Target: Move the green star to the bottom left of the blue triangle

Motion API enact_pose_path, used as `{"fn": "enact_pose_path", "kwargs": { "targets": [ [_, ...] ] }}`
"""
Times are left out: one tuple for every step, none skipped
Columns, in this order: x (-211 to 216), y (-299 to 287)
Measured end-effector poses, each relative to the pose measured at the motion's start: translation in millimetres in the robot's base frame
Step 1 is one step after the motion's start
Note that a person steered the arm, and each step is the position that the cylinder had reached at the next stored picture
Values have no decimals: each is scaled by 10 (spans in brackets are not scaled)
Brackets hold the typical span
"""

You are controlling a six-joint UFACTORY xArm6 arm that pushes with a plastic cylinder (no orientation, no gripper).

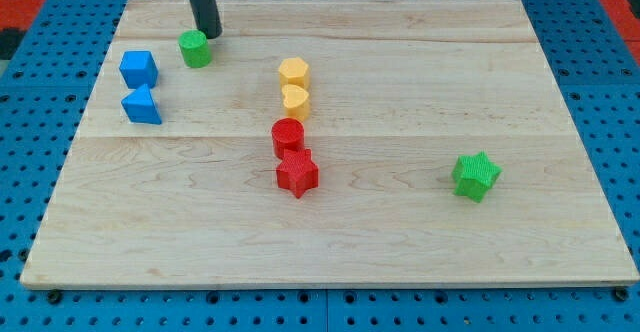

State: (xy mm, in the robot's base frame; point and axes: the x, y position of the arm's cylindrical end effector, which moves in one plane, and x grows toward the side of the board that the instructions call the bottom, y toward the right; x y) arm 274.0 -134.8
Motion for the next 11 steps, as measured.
{"fn": "enact_pose_path", "kwargs": {
  "targets": [
    [191, 19],
    [198, -459],
    [198, -522],
    [198, -570],
    [192, -635],
    [179, 184],
    [466, 1508],
    [1216, 2530],
    [1898, 2673],
    [2169, 2463],
    [1926, 2812]
  ]
}}
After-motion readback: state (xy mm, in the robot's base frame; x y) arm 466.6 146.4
